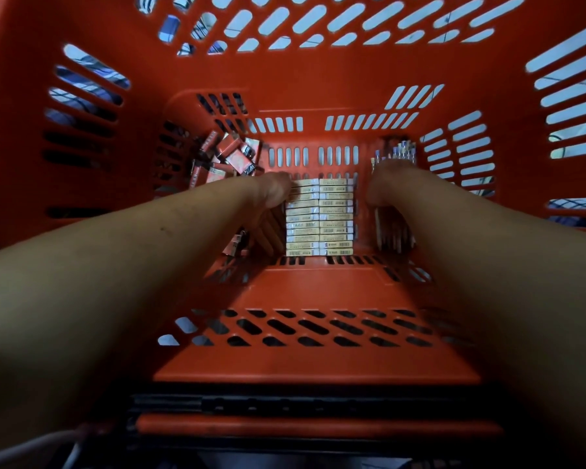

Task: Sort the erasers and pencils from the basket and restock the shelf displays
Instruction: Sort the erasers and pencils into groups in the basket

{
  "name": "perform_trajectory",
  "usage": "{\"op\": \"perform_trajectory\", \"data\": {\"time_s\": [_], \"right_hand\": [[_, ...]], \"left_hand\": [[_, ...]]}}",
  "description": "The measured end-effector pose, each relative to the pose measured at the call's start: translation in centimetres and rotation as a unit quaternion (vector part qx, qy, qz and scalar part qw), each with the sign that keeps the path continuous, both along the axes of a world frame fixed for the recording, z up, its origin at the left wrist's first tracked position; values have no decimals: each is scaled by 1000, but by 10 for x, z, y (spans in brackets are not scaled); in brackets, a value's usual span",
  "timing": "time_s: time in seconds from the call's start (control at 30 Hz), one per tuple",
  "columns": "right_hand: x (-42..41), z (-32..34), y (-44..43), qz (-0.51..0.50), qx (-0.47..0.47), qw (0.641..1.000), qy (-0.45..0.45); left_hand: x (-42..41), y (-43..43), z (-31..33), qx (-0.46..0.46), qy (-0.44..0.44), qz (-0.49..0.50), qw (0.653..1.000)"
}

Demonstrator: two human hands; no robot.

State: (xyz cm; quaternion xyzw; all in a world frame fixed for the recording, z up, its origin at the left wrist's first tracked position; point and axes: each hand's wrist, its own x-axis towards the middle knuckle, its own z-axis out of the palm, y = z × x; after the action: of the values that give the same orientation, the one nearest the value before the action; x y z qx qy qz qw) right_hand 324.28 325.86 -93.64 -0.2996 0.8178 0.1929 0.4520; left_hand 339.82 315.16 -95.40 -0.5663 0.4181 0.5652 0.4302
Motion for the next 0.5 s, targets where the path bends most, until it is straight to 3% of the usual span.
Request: {"op": "perform_trajectory", "data": {"time_s": [0.5], "right_hand": [[-1, -2, 1, 12, 0, 1000, -9]], "left_hand": [[0, 0, -1, -9, 6, -13, 1000]]}}
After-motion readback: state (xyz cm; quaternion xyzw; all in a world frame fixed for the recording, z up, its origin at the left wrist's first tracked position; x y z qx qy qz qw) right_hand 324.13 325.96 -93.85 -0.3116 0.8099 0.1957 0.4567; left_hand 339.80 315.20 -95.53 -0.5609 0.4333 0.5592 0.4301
